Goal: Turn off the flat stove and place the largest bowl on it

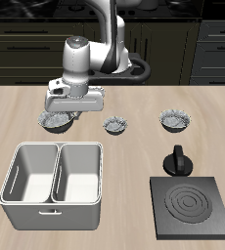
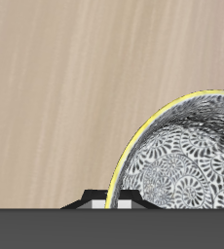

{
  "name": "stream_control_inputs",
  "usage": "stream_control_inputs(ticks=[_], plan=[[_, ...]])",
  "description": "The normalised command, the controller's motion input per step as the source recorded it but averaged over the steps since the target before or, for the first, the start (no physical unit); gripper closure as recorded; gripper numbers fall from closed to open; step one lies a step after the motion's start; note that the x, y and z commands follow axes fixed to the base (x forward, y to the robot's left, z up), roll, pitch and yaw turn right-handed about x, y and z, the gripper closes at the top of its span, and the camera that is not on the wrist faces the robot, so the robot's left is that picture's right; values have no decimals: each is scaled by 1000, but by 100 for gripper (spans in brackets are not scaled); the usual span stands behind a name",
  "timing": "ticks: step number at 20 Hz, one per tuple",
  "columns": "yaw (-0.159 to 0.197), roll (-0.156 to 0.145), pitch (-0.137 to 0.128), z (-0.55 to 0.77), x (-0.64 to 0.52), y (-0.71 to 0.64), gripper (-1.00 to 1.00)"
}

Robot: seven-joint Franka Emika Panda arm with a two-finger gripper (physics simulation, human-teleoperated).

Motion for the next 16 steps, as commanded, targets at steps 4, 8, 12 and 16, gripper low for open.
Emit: stream_control_inputs(ticks=[4,8,12,16], plan=[[4,-30,-38,373,8,24,100],[-11,-54,-50,474,4,82,100],[-14,-40,-48,505,-10,164,100],[8,-25,-30,350,13,134,100]])
